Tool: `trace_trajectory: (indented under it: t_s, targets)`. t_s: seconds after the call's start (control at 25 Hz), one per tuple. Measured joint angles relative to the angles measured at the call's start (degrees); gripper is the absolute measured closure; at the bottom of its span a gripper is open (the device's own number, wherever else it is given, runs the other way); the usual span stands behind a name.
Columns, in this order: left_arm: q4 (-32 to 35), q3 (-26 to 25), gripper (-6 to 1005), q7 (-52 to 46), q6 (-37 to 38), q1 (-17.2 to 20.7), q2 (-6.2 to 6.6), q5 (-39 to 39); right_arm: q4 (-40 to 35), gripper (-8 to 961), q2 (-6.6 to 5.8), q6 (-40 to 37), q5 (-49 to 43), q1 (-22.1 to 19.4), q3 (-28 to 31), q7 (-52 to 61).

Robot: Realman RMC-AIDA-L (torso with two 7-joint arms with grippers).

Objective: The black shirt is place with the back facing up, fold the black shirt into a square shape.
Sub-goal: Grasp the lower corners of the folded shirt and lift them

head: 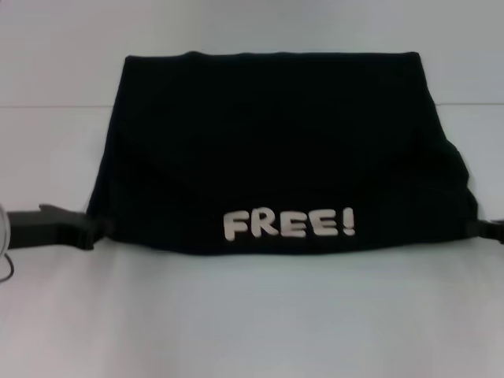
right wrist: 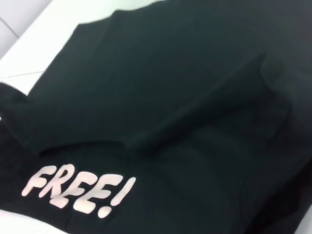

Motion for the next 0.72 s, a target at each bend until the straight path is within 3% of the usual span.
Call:
trace_trajectory:
  t_s: [0.32, 0.72]
  targets:
    - [2.1, -4.2, 974, 1.0, 16.8, 1.8, -0.07, -0.4, -1.9, 920, -2.93, -11.9, 0.3, -7.1, 2.9, -5.5]
    - [2.5, -9.1, 973, 4.0, 32.7, 5.1, 0.42, 1.5, -6.7, 919, -2.72, -22.6, 0.1, -16.1, 4.6, -10.7]
